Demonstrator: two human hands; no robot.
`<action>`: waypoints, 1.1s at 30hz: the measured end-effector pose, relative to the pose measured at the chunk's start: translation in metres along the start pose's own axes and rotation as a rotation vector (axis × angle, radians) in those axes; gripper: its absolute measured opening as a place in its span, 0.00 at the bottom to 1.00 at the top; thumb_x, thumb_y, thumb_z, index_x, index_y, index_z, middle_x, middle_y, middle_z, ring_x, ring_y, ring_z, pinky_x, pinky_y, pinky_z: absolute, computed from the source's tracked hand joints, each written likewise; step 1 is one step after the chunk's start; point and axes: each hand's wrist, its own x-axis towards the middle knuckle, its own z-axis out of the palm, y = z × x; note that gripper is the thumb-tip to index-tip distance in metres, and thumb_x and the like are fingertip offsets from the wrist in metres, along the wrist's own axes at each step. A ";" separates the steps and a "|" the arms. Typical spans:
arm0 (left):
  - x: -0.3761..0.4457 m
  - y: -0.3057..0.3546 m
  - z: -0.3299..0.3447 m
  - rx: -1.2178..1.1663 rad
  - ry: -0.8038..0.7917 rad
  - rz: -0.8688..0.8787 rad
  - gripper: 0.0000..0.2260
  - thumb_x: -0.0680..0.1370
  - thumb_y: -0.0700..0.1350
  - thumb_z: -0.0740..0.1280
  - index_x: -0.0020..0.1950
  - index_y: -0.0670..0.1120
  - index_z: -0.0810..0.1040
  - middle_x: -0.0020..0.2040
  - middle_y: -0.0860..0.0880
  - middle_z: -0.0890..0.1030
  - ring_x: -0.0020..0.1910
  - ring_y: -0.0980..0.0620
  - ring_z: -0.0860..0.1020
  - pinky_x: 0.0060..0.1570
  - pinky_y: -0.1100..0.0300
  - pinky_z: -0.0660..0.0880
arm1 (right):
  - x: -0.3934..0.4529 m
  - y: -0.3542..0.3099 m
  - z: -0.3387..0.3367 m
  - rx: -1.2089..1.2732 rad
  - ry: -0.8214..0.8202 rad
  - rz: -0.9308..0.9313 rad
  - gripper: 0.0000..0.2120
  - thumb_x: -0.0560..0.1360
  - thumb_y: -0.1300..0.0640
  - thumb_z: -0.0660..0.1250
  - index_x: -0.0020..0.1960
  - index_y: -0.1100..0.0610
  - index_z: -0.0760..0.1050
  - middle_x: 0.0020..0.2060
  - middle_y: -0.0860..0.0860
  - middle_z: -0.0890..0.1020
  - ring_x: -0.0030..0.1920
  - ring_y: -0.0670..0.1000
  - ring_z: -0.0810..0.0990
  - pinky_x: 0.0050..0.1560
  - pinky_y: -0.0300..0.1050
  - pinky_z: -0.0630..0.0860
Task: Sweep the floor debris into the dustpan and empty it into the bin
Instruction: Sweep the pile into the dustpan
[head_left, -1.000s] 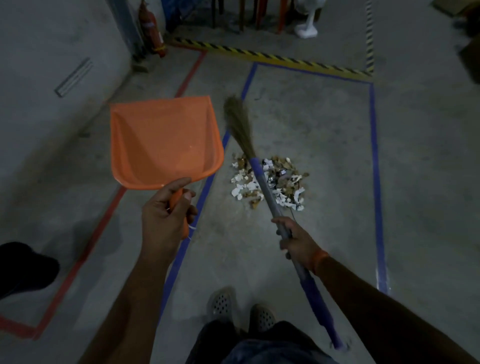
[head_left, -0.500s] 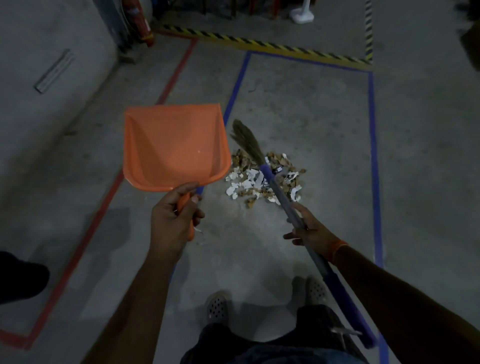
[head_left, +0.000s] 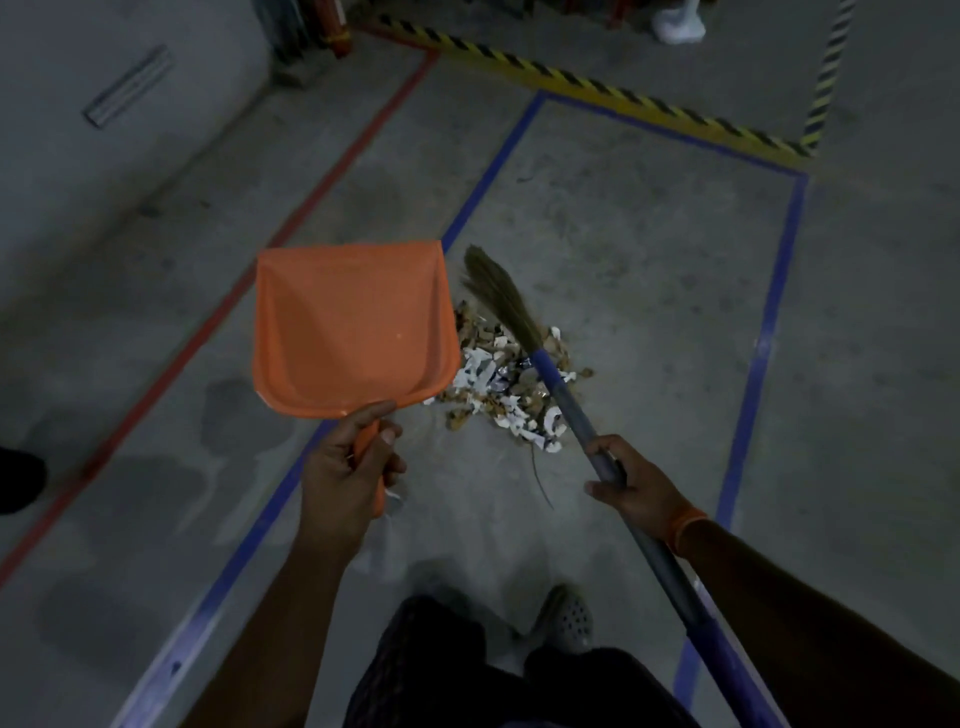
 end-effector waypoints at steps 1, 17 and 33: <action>0.001 -0.003 0.012 -0.011 0.007 -0.016 0.14 0.82 0.35 0.66 0.58 0.52 0.84 0.45 0.46 0.83 0.32 0.50 0.78 0.31 0.59 0.75 | 0.006 0.007 -0.009 -0.013 0.020 0.006 0.19 0.71 0.50 0.73 0.56 0.43 0.68 0.48 0.46 0.77 0.43 0.48 0.78 0.46 0.46 0.74; 0.077 -0.243 0.072 0.214 -0.080 -0.183 0.12 0.81 0.35 0.67 0.59 0.47 0.83 0.46 0.45 0.84 0.33 0.50 0.79 0.31 0.59 0.75 | 0.201 0.238 -0.028 -0.151 0.001 0.032 0.28 0.76 0.68 0.61 0.72 0.47 0.65 0.51 0.57 0.77 0.35 0.53 0.84 0.35 0.40 0.78; 0.166 -0.391 0.112 0.079 -0.234 -0.183 0.13 0.81 0.33 0.64 0.60 0.46 0.81 0.44 0.48 0.85 0.30 0.56 0.78 0.28 0.67 0.75 | 0.329 0.418 0.017 -0.130 0.174 -0.137 0.11 0.73 0.54 0.73 0.53 0.45 0.75 0.42 0.48 0.80 0.30 0.49 0.81 0.34 0.37 0.75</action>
